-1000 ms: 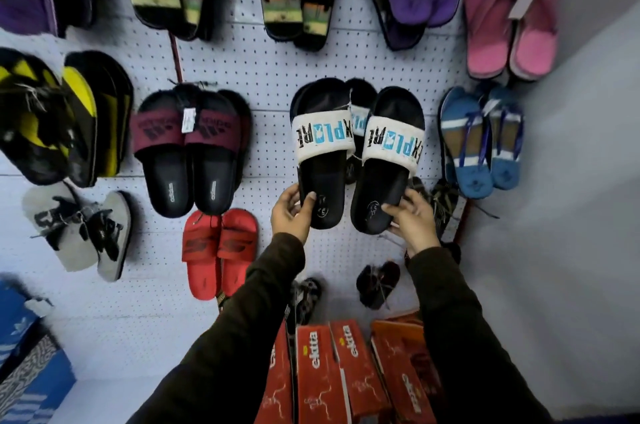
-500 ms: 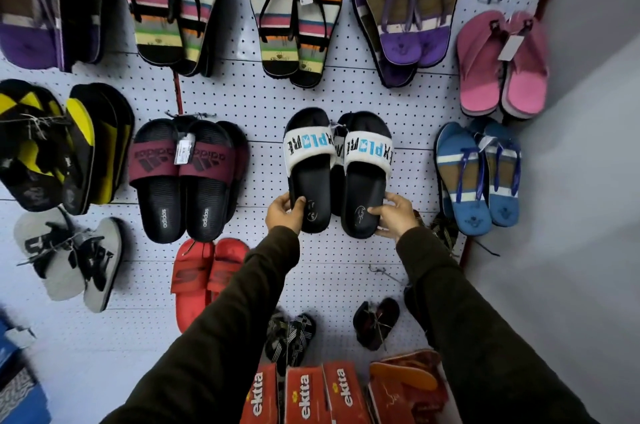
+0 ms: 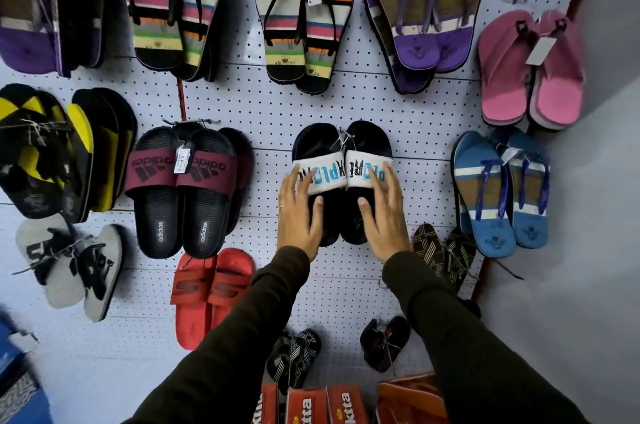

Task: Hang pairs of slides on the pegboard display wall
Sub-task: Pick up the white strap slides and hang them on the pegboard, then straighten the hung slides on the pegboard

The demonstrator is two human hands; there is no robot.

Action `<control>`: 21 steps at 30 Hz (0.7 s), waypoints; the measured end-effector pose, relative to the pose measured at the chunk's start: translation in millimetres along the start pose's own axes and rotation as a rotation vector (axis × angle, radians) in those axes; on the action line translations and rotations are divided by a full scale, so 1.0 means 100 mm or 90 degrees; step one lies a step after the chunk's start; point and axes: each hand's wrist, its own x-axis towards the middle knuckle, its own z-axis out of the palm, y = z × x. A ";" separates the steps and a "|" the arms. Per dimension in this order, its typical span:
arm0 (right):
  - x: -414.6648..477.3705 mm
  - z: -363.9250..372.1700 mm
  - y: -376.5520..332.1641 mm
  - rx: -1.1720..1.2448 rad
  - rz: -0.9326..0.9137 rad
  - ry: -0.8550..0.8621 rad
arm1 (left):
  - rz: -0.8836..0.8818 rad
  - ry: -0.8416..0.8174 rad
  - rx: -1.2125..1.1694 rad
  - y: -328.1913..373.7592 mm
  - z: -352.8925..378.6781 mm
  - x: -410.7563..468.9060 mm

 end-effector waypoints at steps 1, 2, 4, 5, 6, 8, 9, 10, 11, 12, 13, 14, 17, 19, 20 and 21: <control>0.05 0.04 0.02 -0.031 -0.007 -0.032 | 0.030 -0.036 0.045 -0.02 0.03 0.05; 0.09 0.07 0.05 -0.048 -0.003 -0.056 | 0.046 -0.078 0.088 -0.04 0.07 0.10; 0.17 0.12 0.10 -0.076 0.013 -0.087 | 0.036 -0.162 0.154 -0.14 0.15 0.19; 0.21 0.12 0.11 -0.090 0.019 -0.100 | 0.024 -0.194 0.176 -0.19 0.17 0.24; 0.26 0.13 0.13 -0.104 0.019 -0.109 | 0.014 -0.216 0.192 -0.23 0.18 0.29; 0.31 0.11 0.12 -0.125 0.013 -0.126 | 0.002 -0.238 0.214 -0.28 0.19 0.37; 0.32 0.11 0.11 -0.131 0.013 -0.132 | 0.001 -0.245 0.221 -0.30 0.18 0.39; 0.32 0.10 0.11 -0.133 0.014 -0.134 | 0.002 -0.252 0.224 -0.31 0.17 0.40; 0.31 0.10 0.10 -0.131 0.018 -0.134 | 0.004 -0.257 0.226 -0.31 0.15 0.40; 0.30 0.09 0.09 -0.125 0.022 -0.131 | 0.008 -0.260 0.226 -0.31 0.14 0.40; 0.29 0.08 0.06 -0.118 0.029 -0.126 | 0.013 -0.261 0.225 -0.31 0.11 0.38; 0.28 0.09 0.03 -0.111 0.038 -0.119 | 0.018 -0.260 0.222 -0.30 0.09 0.38; 0.25 0.12 -0.13 -0.090 0.064 -0.079 | 0.029 -0.240 0.202 -0.27 -0.02 0.34; 0.21 0.17 -0.28 -0.082 0.063 -0.046 | 0.043 -0.204 0.188 -0.29 -0.14 0.29; 0.19 0.21 -0.37 -0.077 0.060 -0.033 | 0.052 -0.184 0.186 -0.32 -0.22 0.26; 0.18 0.26 -0.45 -0.068 0.056 -0.022 | 0.058 -0.164 0.186 -0.35 -0.30 0.24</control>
